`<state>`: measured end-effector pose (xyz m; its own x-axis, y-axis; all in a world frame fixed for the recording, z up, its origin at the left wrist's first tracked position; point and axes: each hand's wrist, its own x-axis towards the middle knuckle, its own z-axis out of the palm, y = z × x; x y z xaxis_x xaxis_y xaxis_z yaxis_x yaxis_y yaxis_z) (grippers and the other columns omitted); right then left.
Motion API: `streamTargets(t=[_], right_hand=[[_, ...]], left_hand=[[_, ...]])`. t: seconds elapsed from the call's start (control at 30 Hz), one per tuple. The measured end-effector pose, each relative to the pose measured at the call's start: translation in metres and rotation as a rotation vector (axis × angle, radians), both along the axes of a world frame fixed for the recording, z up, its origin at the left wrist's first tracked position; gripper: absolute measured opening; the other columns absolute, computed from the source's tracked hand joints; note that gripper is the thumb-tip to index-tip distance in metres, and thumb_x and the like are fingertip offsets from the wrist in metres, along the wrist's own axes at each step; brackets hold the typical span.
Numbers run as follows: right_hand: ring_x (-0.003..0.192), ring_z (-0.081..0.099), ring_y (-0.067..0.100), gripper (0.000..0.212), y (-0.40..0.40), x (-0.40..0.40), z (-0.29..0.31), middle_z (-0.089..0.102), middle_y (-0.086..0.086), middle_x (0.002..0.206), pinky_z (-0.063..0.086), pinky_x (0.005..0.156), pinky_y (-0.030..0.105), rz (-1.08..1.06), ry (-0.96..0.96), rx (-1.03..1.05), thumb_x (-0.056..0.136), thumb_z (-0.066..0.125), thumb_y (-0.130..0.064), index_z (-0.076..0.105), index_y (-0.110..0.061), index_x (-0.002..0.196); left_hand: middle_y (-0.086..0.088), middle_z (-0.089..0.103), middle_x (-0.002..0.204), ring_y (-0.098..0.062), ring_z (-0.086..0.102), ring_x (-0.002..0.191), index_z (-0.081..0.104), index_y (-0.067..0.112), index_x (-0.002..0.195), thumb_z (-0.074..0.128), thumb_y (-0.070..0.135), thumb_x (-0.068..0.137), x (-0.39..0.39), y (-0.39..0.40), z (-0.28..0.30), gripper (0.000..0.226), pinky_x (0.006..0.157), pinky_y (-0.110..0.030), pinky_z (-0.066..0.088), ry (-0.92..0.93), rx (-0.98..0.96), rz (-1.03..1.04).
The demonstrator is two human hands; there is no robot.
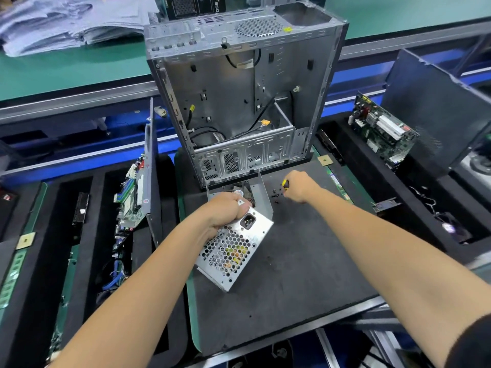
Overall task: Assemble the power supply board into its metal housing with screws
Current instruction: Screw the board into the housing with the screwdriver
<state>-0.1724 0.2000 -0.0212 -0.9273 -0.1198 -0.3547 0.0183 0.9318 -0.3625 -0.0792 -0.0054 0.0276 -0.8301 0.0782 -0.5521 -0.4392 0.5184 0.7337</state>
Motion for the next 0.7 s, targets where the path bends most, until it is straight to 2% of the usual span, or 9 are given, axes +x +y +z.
streamTargets(t=[0.07,0.13,0.2,0.23,0.3,0.43,0.6,0.7], right_hand=[[0.073,0.055,0.028,0.013,-0.008,-0.002,-0.007,0.062,0.016,0.082,0.054,0.075,0.039,0.029,-0.022,0.033,0.086,0.064,-0.012,0.057,-0.006,0.078],[0.081,0.061,0.030,0.017,-0.016,-0.002,-0.013,0.061,0.011,0.084,0.053,0.075,0.035,0.052,-0.026,0.062,0.082,0.071,-0.020,0.062,-0.006,0.086],[0.088,0.062,0.032,0.022,-0.020,-0.002,-0.019,0.062,0.010,0.088,0.051,0.073,0.033,0.058,-0.022,0.092,0.082,0.072,-0.022,0.064,-0.006,0.094],[0.089,0.062,0.033,0.022,-0.021,-0.002,-0.022,0.064,0.011,0.093,0.050,0.072,0.033,0.058,-0.022,0.105,0.082,0.071,-0.020,0.063,-0.006,0.097],[0.091,0.062,0.034,0.020,-0.023,-0.002,-0.027,0.065,0.014,0.100,0.048,0.071,0.033,0.060,-0.008,0.125,0.084,0.068,-0.016,0.061,-0.006,0.100],[0.081,0.057,0.034,0.007,-0.024,-0.001,-0.028,0.065,0.018,0.100,0.043,0.066,0.032,0.068,0.042,0.145,0.086,0.058,-0.009,0.052,-0.008,0.084],[0.084,0.056,0.037,0.018,-0.020,0.000,-0.025,0.060,0.018,0.095,0.042,0.067,0.032,0.041,-0.010,0.083,0.089,0.056,-0.012,0.045,-0.006,0.076],[0.077,0.049,0.034,0.028,-0.018,0.000,-0.015,0.053,0.015,0.084,0.039,0.065,0.031,0.023,-0.020,-0.008,0.088,0.052,-0.008,0.040,-0.009,0.063]], left_hand=[[-0.004,0.053,0.062,-0.012,0.036,0.051,0.066,0.021,0.104,0.050,0.018,0.096,-0.002,-0.001,-0.001,0.019,0.049,-0.022,0.028,-0.014,-0.003,0.001],[-0.010,0.054,0.069,-0.016,0.037,0.057,0.067,0.020,0.101,0.049,0.016,0.096,-0.003,-0.001,-0.002,0.019,0.054,-0.026,0.027,-0.017,0.015,0.011],[-0.011,0.056,0.080,-0.020,0.042,0.071,0.067,0.023,0.092,0.049,0.015,0.096,-0.003,0.000,-0.003,0.021,0.062,-0.030,0.031,-0.002,0.031,0.033],[-0.008,0.055,0.081,-0.020,0.043,0.074,0.067,0.025,0.088,0.048,0.016,0.097,-0.003,0.000,-0.004,0.023,0.065,-0.029,0.033,0.008,0.028,0.032],[0.002,0.051,0.075,-0.016,0.044,0.071,0.065,0.027,0.083,0.047,0.017,0.098,-0.003,0.001,-0.005,0.026,0.060,-0.026,0.034,0.031,0.005,0.009],[0.009,0.060,0.076,-0.008,0.052,0.065,0.066,0.026,0.086,0.047,0.018,0.099,-0.003,0.002,-0.004,0.024,0.059,-0.021,0.038,0.055,0.003,0.022],[0.008,0.059,0.079,-0.010,0.052,0.073,0.066,0.024,0.093,0.046,0.020,0.099,-0.001,0.003,0.000,0.022,0.064,-0.024,0.038,0.074,-0.022,0.011],[-0.002,0.064,0.082,-0.014,0.049,0.064,0.066,0.025,0.092,0.045,0.021,0.100,0.001,0.005,0.003,0.024,0.057,-0.023,0.034,0.076,-0.045,-0.008]])
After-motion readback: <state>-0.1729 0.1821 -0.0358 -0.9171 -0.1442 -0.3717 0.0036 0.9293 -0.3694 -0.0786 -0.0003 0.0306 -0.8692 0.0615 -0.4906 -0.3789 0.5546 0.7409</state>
